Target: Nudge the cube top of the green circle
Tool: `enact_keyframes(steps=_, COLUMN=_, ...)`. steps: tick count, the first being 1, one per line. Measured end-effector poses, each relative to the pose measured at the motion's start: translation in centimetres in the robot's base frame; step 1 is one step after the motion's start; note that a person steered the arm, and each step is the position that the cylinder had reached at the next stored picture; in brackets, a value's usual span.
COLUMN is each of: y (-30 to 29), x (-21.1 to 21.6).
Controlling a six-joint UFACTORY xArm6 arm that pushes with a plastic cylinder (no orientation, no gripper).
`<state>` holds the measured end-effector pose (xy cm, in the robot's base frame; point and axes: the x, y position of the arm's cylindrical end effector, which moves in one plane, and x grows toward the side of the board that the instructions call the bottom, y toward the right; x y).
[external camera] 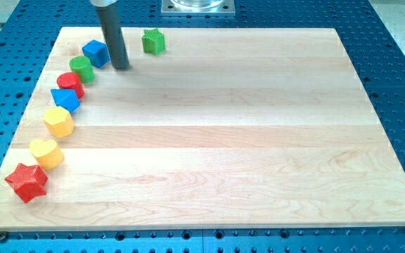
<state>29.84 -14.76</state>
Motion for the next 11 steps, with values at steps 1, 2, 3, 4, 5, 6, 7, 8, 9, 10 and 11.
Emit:
enact_keyframes(steps=1, y=0.0, x=-1.0)
enact_keyframes(steps=2, y=0.0, x=-1.1)
enact_keyframes(steps=3, y=0.0, x=-2.0)
enact_keyframes(steps=4, y=0.0, x=-2.4)
enact_keyframes(steps=5, y=0.1, x=-2.7)
enact_keyframes(steps=6, y=-0.4, x=-3.0)
enact_keyframes(steps=7, y=-0.8, x=-2.5)
enact_keyframes(steps=8, y=-0.8, x=-2.4)
enact_keyframes(steps=9, y=-2.2, x=-2.4)
enact_keyframes(steps=10, y=-3.2, x=-2.4)
enact_keyframes(steps=11, y=-4.1, x=-2.4)
